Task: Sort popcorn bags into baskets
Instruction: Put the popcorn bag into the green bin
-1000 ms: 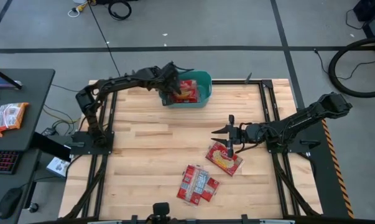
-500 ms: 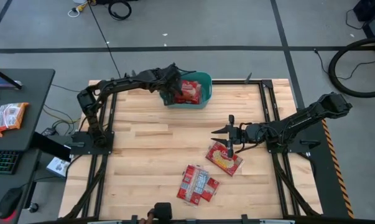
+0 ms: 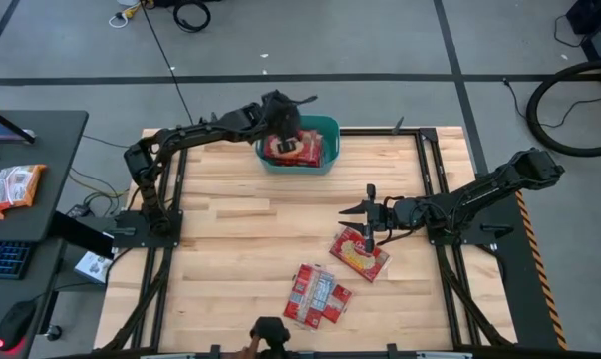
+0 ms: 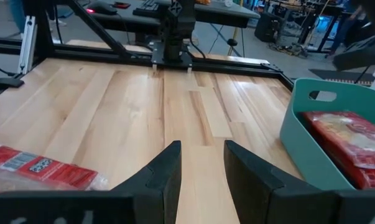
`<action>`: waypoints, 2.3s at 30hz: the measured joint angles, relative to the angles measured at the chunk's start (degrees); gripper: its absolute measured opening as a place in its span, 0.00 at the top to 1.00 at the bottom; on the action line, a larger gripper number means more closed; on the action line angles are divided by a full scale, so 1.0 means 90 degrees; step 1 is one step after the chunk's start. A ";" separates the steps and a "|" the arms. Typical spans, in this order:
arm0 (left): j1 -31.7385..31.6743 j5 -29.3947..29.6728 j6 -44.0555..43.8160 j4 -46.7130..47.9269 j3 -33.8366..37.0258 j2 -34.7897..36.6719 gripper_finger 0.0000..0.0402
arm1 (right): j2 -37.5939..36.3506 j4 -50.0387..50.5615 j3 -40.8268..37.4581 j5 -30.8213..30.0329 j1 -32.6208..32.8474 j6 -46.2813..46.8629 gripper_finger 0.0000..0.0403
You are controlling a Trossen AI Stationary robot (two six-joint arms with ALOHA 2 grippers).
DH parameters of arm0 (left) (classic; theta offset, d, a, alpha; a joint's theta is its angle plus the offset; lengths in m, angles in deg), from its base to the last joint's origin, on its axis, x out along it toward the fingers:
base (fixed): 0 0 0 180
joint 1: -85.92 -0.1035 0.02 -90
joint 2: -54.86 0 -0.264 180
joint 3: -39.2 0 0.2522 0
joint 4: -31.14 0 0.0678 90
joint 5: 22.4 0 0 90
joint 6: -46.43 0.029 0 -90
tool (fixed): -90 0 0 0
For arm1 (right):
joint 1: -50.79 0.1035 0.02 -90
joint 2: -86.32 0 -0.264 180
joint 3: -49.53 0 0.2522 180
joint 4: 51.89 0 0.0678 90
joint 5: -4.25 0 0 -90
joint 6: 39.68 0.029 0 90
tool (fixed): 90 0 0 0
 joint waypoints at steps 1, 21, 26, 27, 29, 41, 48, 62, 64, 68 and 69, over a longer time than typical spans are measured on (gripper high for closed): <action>0.0022 -0.0018 -0.0168 -0.0101 0.0000 0.0000 0.55 | 0.0000 0.0036 0.0000 0.0000 0.0000 0.0000 0.69; 0.3087 -0.1943 -0.2122 0.2457 -0.0002 0.0272 0.60 | -0.0041 0.1875 0.0000 0.0284 0.0358 0.0448 0.69; 0.3848 -0.0841 -0.2853 0.3017 0.0028 0.0272 0.62 | -0.0041 0.1854 0.0000 0.0233 0.0625 0.0672 0.69; 0.3997 -0.0731 -0.2933 0.3010 0.0073 0.0273 0.64 | -0.0041 0.1850 0.0000 0.0188 0.0687 0.0715 0.69; 0.4240 -0.0467 -0.3090 0.3019 0.0262 0.0287 0.67 | -0.0022 0.1841 0.0008 0.0116 0.0825 0.0794 0.69; 0.4588 0.0454 -0.3425 0.1861 0.2529 0.1998 0.81 | 0.1452 0.1838 0.1113 -0.0537 0.1029 0.0704 0.69; 0.4530 0.0407 -0.2382 0.0173 0.3726 0.3332 0.83 | 0.2556 0.3294 0.2381 -0.0347 0.0897 0.1642 0.69; 0.4792 0.0011 -0.1781 -0.2033 0.5631 0.5095 0.84 | 0.4220 0.7748 0.5028 -0.0473 0.1180 0.4471 0.64; 0.4897 -0.0022 -0.1615 -0.2544 0.5799 0.5158 0.84 | 0.4418 0.8148 0.5293 -0.0429 0.1261 0.4877 0.61; 0.4932 -0.0280 -0.1415 -0.3236 0.6246 0.5319 0.84 | 0.4902 0.8739 0.5789 -0.0242 0.1387 0.5529 0.55; 0.4887 -0.0339 -0.1413 -0.3352 0.6359 0.5327 0.84 | 0.5025 0.8948 0.5917 -0.0185 0.1411 0.5635 0.53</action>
